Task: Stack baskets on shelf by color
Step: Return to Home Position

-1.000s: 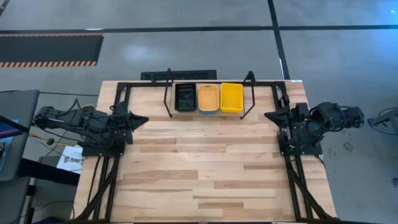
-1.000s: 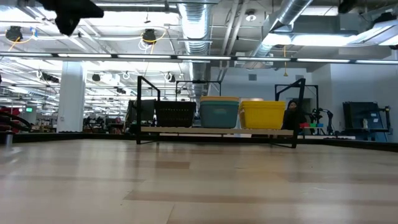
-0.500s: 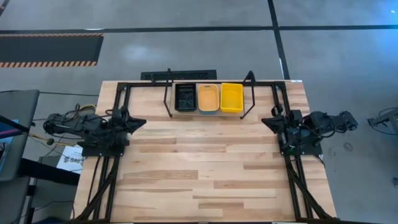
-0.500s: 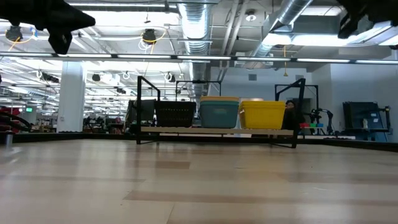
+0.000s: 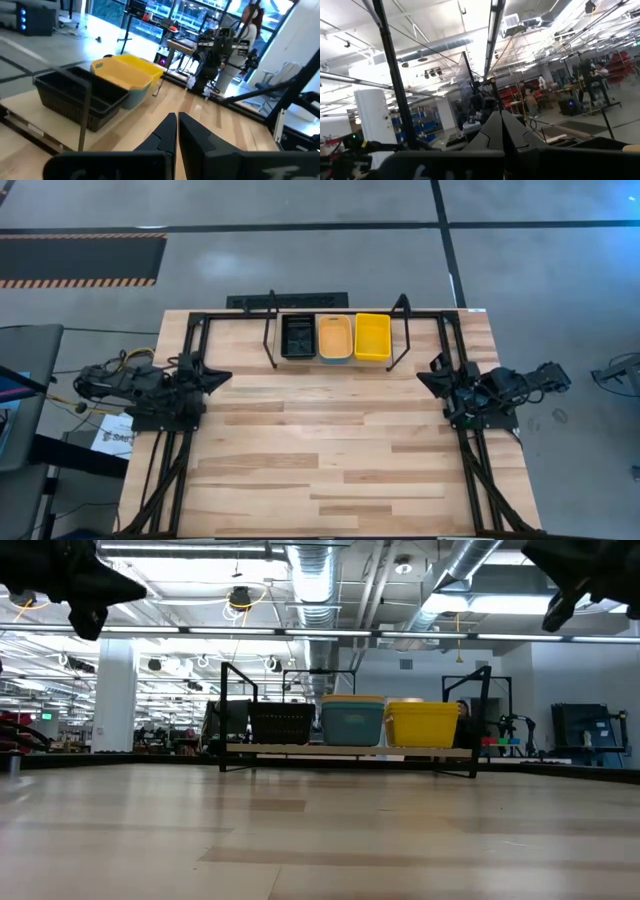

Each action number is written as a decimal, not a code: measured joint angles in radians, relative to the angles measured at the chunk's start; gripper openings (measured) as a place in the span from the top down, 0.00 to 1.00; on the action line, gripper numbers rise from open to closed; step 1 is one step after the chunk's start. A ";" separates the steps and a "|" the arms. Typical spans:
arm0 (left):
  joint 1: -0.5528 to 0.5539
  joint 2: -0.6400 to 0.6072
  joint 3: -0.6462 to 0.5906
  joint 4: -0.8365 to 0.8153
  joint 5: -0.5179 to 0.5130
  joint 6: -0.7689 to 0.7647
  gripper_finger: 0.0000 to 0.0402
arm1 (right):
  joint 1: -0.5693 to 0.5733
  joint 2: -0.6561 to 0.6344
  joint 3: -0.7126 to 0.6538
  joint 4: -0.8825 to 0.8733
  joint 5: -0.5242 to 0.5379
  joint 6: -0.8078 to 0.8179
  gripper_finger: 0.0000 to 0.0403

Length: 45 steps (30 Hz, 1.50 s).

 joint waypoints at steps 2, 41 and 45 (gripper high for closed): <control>0.000 0.001 -0.024 -0.005 -0.012 -0.025 0.99 | 0.000 -0.001 0.000 0.003 0.000 0.000 1.00; 0.000 0.003 -0.087 0.010 0.028 0.326 0.99 | 0.000 0.002 0.006 -0.349 -0.054 -0.391 0.93; 0.000 0.002 -0.154 0.112 0.021 0.321 0.99 | 0.000 0.002 0.006 -0.333 -0.055 -0.427 0.93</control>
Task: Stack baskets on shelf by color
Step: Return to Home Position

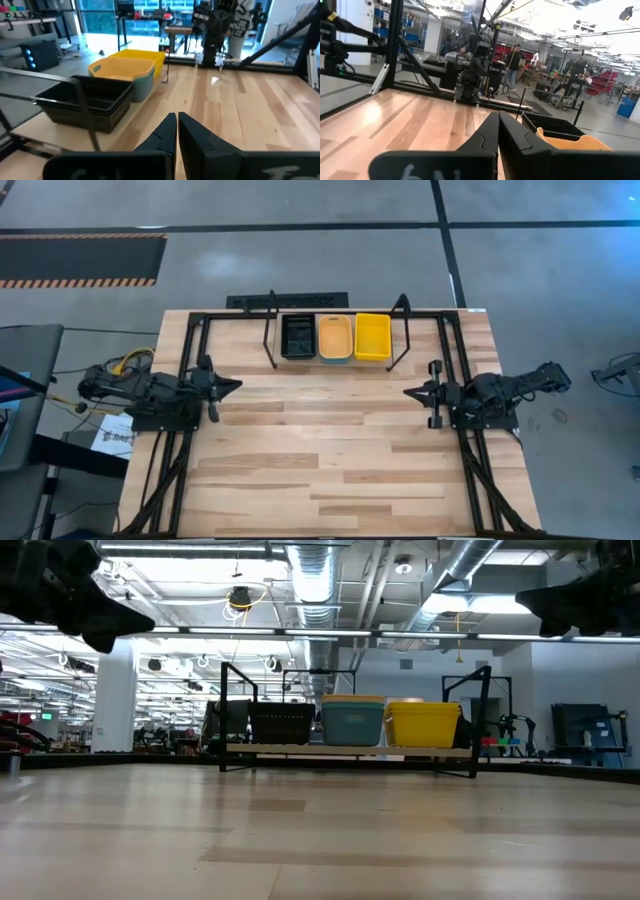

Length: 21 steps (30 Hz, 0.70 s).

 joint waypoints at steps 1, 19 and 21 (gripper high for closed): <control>0.000 0.000 -0.020 0.033 0.001 0.001 0.99 | 0.000 0.000 0.000 0.004 0.000 0.000 0.93; 0.000 0.000 -0.114 0.194 0.391 0.122 0.99 | 0.000 0.000 0.000 -0.004 -0.001 0.042 0.93; 0.000 0.000 -0.114 0.191 0.391 0.122 0.99 | 0.000 0.000 0.000 -0.007 -0.001 0.045 0.93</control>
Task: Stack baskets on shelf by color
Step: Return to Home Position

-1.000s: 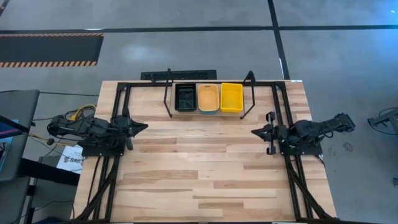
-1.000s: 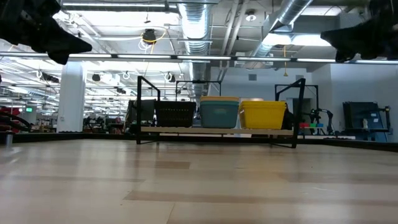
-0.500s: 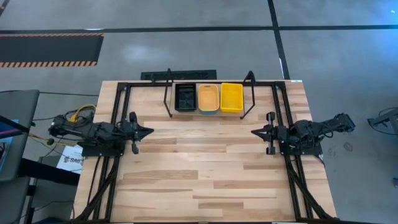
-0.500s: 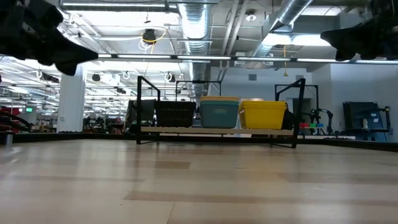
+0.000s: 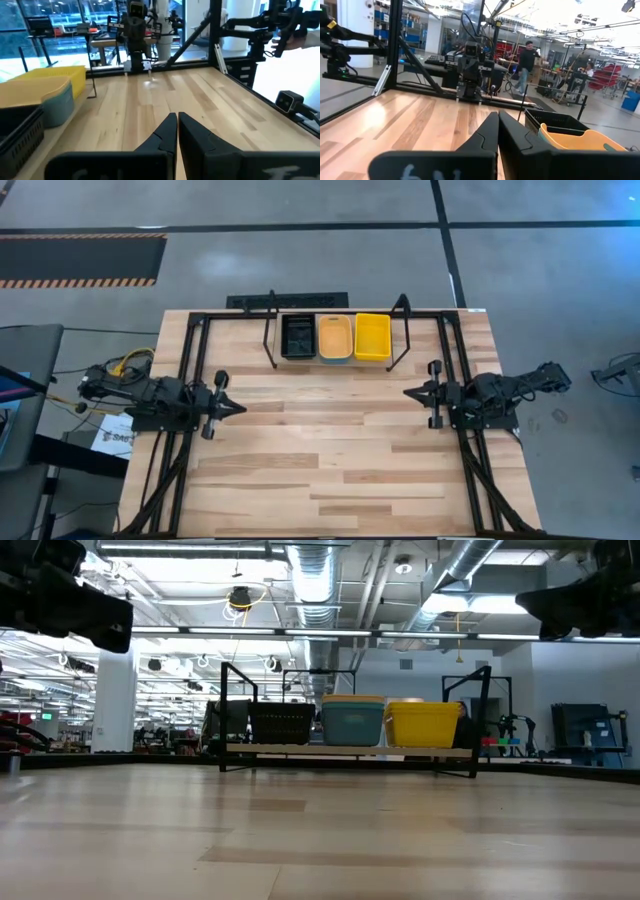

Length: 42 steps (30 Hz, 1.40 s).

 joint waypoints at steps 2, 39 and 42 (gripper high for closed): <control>0.000 0.000 0.001 -0.005 -0.005 0.000 0.99 | 0.000 0.000 0.000 -0.008 0.000 0.000 0.93; 0.000 0.000 0.003 -0.010 -0.098 0.009 0.99 | 0.000 0.000 0.000 -0.025 0.000 -0.003 0.93; 0.000 0.000 0.003 -0.010 -0.098 0.009 0.99 | 0.000 0.000 0.000 -0.025 0.000 -0.003 0.93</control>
